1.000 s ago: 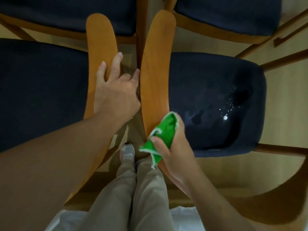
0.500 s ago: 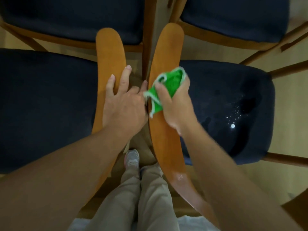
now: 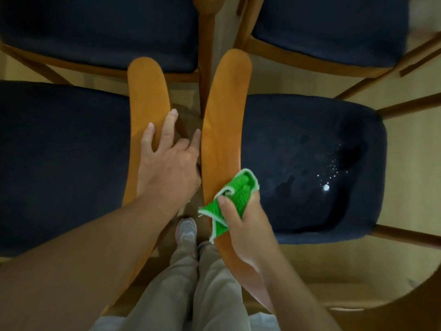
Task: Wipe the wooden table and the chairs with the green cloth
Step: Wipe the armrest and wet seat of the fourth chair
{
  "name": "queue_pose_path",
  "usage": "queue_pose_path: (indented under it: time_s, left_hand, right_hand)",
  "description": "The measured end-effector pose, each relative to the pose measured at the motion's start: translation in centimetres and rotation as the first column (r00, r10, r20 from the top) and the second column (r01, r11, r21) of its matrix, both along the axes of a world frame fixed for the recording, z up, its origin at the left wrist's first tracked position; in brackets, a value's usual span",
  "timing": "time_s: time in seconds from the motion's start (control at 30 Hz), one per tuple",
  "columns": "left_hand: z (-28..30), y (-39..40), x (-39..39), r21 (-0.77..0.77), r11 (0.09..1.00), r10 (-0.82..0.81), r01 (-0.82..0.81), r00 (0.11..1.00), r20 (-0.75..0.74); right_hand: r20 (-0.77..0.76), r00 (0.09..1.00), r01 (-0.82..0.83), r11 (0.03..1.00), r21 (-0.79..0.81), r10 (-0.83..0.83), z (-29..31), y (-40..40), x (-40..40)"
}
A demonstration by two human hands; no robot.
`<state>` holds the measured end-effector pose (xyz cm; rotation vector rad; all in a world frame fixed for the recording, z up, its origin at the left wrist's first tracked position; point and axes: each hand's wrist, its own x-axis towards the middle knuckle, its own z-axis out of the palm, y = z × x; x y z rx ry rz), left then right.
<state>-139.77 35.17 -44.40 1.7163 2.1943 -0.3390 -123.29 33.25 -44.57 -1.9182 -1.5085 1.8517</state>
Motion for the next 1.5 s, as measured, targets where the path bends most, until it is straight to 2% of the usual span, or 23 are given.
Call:
queue_pose_path:
  time_s: [0.17, 0.3, 0.4, 0.47, 0.57, 0.67, 0.77, 0.83, 0.9, 1.03, 1.23, 1.37, 1.5]
  left_hand:
    - [0.4, 0.2, 0.0, -0.04, 0.999, -0.007, 0.008, 1.0, 0.017]
    - [0.3, 0.2, 0.1, -0.024, 1.0, 0.013, -0.014, 1.0, -0.008]
    - [0.1, 0.0, -0.1, -0.014, 1.0, 0.001, -0.001, 1.0, -0.017]
    - [0.0, -0.1, -0.1, -0.006, 1.0, -0.007, 0.007, 1.0, -0.014]
    - [0.0, -0.1, -0.1, 0.007, 1.0, -0.014, 0.015, 1.0, -0.003]
    - [0.0, -0.2, -0.2, 0.03, 1.0, -0.002, 0.002, 1.0, 0.017]
    - [0.2, -0.1, -0.3, 0.048, 0.999, -0.004, 0.001, 0.998, 0.062]
    - [0.0, -0.3, -0.3, 0.061, 0.998, -0.03, 0.026, 0.997, 0.069]
    - [-0.2, -0.4, -0.4, 0.09, 0.996, -0.023, 0.016, 0.997, 0.072]
    - [-0.3, -0.4, -0.4, 0.122, 0.993, -0.005, -0.003, 0.998, 0.064]
    - [-1.0, -0.5, -0.2, 0.097, 0.995, -0.017, 0.014, 1.0, 0.021]
    - [-1.6, -0.6, -0.1, 0.185, 0.982, -0.027, 0.029, 1.0, -0.015]
    - [-1.6, -0.7, 0.1, 0.202, 0.979, -0.038, 0.04, 0.999, -0.015]
  right_hand:
    - [0.017, 1.0, -0.003, 0.996, 0.091, 0.001, -0.3, 3.1, -2.0]
    - [-0.11, 0.986, 0.146, 0.964, 0.223, -0.124, -1.3, 11.3, -6.3]
    - [-0.135, 0.978, 0.198, 0.916, 0.348, -0.16, -1.9, 17.4, -8.8]
    - [-0.052, 0.995, 0.102, 0.884, 0.457, -0.088, -2.3, 19.4, -9.7]
    - [0.185, 0.979, -0.183, 0.796, 0.577, 0.091, -2.4, 18.3, -10.0]
    - [0.421, 0.871, -0.485, 0.587, 0.648, 0.254, -2.5, 15.1, -8.7]
    - [0.473, 0.786, -0.618, 0.488, 0.617, 0.398, -2.6, 11.4, -6.0]
    - [0.435, 0.773, -0.633, 0.514, 0.579, 0.462, -2.5, 7.5, -4.0]
    - [0.411, 0.795, -0.606, 0.572, 0.552, 0.446, -2.3, 3.0, -2.5]
    - [0.493, 0.785, -0.611, 0.599, 0.518, 0.374, -2.3, -2.1, -0.7]
    - [0.478, 0.821, -0.547, 0.667, 0.506, 0.312, -1.7, 4.3, -5.2]
    - [0.413, 0.876, -0.457, 0.698, 0.551, 0.247, -1.9, 11.8, -7.8]
    - [0.355, 0.906, -0.405, 0.721, 0.562, 0.232, -2.0, 10.6, -7.4]
